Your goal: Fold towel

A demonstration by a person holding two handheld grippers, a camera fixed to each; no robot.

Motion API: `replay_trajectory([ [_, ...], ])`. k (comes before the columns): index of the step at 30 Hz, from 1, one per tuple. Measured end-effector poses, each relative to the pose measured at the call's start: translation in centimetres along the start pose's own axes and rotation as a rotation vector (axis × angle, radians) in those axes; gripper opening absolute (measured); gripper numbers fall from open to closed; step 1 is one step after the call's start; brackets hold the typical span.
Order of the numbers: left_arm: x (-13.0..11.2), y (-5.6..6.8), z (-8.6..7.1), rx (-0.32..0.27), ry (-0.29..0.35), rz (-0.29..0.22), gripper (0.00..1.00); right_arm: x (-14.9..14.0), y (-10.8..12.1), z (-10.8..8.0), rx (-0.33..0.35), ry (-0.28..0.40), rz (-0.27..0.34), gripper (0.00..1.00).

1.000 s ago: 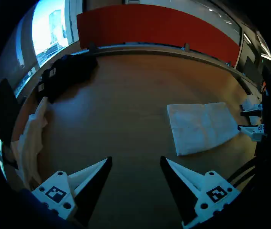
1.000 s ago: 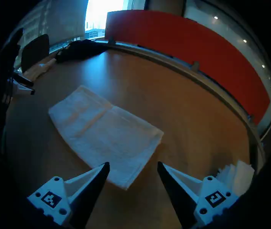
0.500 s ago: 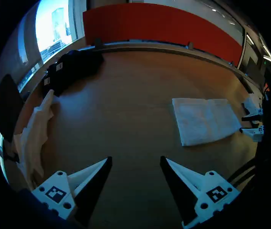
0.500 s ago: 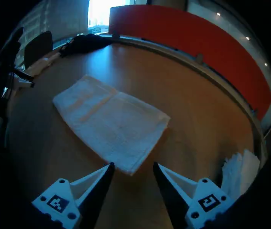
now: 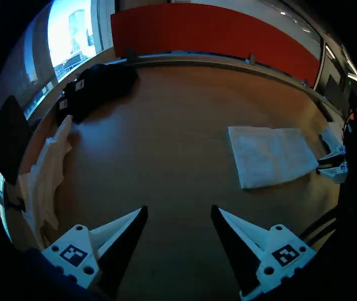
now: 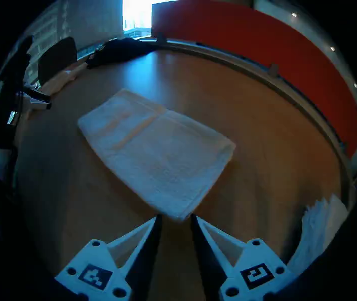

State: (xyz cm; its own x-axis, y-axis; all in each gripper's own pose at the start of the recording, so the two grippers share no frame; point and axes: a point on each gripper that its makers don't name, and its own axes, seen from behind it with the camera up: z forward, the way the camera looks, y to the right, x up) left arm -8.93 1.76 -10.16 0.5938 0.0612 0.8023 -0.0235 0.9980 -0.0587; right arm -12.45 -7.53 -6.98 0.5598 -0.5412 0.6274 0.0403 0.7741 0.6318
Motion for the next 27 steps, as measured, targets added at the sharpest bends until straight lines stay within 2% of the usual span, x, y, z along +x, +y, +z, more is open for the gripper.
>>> replay_trajectory([
  [5,-0.1,0.0,0.1,0.0,-0.003,0.001,0.93,-0.1,0.1,-0.1,0.004,0.0,0.0,0.39],
  [15,-0.2,-0.1,0.1,0.0,-0.004,0.007,0.93,-0.1,0.3,-0.1,0.001,0.0,-0.001,0.07],
  [27,-0.3,-0.3,0.0,0.002,-0.006,0.01,0.93,1.2,0.3,-0.9,-0.015,0.037,-0.003,0.07],
])
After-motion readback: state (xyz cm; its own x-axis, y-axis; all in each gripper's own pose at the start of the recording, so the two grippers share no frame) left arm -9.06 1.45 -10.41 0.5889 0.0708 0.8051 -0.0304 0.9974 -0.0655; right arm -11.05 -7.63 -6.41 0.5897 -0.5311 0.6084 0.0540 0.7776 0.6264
